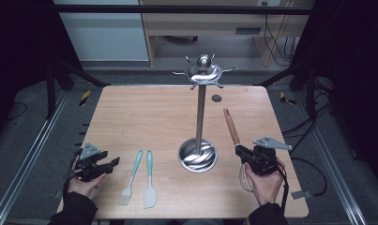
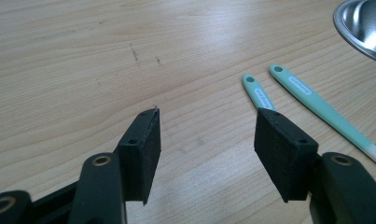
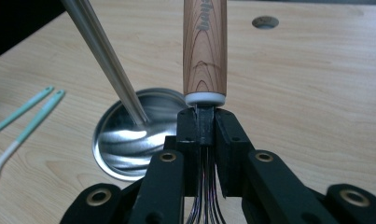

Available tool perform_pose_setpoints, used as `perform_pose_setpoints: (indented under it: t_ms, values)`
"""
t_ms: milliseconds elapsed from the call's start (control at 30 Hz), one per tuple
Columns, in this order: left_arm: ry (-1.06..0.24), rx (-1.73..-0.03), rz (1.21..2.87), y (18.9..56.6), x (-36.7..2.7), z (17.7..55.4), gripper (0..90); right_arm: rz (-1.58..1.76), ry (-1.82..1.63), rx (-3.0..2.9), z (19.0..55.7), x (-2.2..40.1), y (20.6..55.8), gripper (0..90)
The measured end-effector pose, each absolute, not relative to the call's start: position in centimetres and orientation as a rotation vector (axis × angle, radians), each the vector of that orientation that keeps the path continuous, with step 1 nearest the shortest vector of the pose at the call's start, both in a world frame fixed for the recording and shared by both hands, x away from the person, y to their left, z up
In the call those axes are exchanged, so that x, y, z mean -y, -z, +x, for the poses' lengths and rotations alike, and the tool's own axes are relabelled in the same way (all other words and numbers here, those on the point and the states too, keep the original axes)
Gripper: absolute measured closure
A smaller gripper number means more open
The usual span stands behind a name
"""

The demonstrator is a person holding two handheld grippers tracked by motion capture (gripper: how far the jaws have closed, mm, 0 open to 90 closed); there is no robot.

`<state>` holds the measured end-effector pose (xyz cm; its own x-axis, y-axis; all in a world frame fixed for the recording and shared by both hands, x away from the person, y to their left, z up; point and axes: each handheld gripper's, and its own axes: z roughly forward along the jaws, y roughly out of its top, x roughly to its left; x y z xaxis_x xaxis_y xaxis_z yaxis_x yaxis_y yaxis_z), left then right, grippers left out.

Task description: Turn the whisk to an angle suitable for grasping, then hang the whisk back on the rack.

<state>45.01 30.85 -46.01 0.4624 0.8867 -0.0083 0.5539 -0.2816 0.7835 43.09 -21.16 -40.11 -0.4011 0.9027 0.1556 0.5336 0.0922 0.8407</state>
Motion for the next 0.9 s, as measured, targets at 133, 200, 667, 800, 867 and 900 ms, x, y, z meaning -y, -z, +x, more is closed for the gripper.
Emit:
perform_pose_setpoints:
  t_ms: [133,200,667,800,867,900]
  values:
    - [-0.563,-1.195,1.968,46.0,-30.7,45.0,40.8,1.378,-1.273,-1.95,42.7,21.3,39.3,81.3]
    - [-0.557,-1.193,1.976,45.9,-30.7,45.0,40.7,1.374,-1.282,-1.943,42.7,21.3,39.1,81.3]
    - [-0.553,-1.188,1.991,45.8,-30.2,44.8,39.9,1.273,-1.399,-1.826,40.9,21.8,36.1,81.3]
    - [-0.551,-1.187,1.991,45.8,-30.1,44.8,39.6,1.243,-1.429,-1.809,40.4,21.7,35.3,81.3]
    - [-0.55,-1.186,1.995,45.8,-30.0,44.8,39.5,1.228,-1.444,-1.798,40.1,21.6,34.9,81.3]
    - [-0.55,-1.185,1.996,45.8,-30.0,44.8,39.5,1.219,-1.451,-1.793,40.0,21.6,34.7,81.4]
